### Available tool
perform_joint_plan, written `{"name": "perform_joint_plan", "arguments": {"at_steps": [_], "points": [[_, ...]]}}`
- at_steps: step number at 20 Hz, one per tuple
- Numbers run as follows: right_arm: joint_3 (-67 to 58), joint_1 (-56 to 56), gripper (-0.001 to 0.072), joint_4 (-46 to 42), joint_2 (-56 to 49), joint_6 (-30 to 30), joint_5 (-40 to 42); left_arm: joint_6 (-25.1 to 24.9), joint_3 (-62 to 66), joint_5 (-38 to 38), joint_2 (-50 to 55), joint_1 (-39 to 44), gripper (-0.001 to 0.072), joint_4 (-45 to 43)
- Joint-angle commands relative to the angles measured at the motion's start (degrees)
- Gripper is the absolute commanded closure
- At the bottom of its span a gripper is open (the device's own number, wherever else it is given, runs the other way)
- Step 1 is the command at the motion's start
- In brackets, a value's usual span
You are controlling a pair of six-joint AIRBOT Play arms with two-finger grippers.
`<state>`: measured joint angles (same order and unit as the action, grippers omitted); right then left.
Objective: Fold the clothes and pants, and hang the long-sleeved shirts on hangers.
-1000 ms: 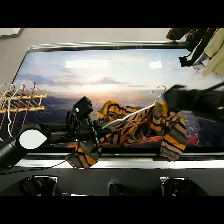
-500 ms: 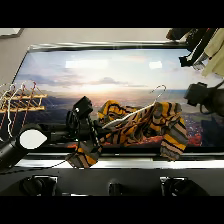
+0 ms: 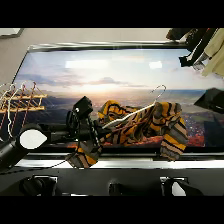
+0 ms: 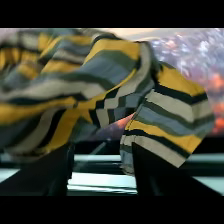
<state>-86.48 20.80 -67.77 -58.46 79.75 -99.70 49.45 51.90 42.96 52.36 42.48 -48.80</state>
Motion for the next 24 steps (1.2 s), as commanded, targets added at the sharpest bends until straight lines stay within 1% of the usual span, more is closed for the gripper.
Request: {"name": "perform_joint_plan", "arguments": {"at_steps": [1,4,5,6,9,13,14,15,16,17,18,19,20,21,22,23,24], "points": [[0.2,4.4,0.0185,13.3,-1.5,-38.6,-1.0,0.0,0.0,0.0,0.0,0.0,0.0682,0.0],[0.2,-4.6,0.0185,12.8,-4.0,-55.1,0.8,0.0,0.0,0.0,0.0,0.0,0.0682,0.0],[0.2,-7.6,0.0185,11.9,-5.2,-58.5,1.4,0.0,0.0,0.0,0.0,0.0,0.0682,0.0],[0.2,-10.8,0.0184,10.5,-6.6,-60.3,2.2,0.0,0.0,0.0,0.0,0.0,0.0682,0.0],[0.2,-17.6,0.0186,9.0,-10.1,-60.7,5.4,0.0,0.0,0.0,0.0,0.0,0.0682,0.0],[0.2,-21.8,0.0194,9.9,-13.2,-60.7,5.1,0.0,0.0,0.0,0.0,0.0,0.0682,0.0],[0.2,-21.8,0.0219,10.7,-14.0,-60.7,5.1,0.0,0.0,0.0,0.0,0.0,0.0682,0.0],[0.2,-21.8,0.0322,10.8,-14.5,-60.5,4.6,0.0,0.0,0.0,0.0,0.0,0.0682,0.0],[0.2,-21.8,0.0409,10.8,-14.7,-60.5,3.5,0.0,0.0,0.0,0.0,0.0,0.0681,0.0],[0.2,-21.8,0.0561,11.0,-14.6,-60.5,1.9,0.0,0.0,0.0,0.0,0.0,0.0681,0.0],[0.2,-21.8,0.0685,11.1,-14.3,-60.6,-0.1,0.1,0.0,0.0,0.0,0.0,0.0680,0.0],[0.2,-21.8,0.0686,11.1,-14.0,-60.5,-2.2,0.3,0.0,0.0,0.0,0.0,0.0667,0.0],[0.2,-21.8,0.0687,11.1,-13.4,-60.5,-2.9,1.1,0.0,0.0,0.0,-0.1,0.0605,-0.1],[0.2,-21.8,0.0688,11.0,-12.5,-60.4,-2.8,2.6,0.0,0.0,0.1,-0.3,0.0514,-0.3],[0.2,-21.7,0.0689,11.1,-11.5,-59.3,-2.4,5.4,0.0,-0.1,0.1,-0.8,0.0355,-0.3],[0.2,-21.6,0.0689,10.7,-10.4,-56.6,-1.8,9.6,0.0,0.0,0.1,-1.8,0.0175,-0.3],[0.2,-21.6,0.0689,9.8,-9.4,-54.5,-1.8,15.3,0.0,-0.1,0.0,-3.0,0.0014,-1.2]]}}
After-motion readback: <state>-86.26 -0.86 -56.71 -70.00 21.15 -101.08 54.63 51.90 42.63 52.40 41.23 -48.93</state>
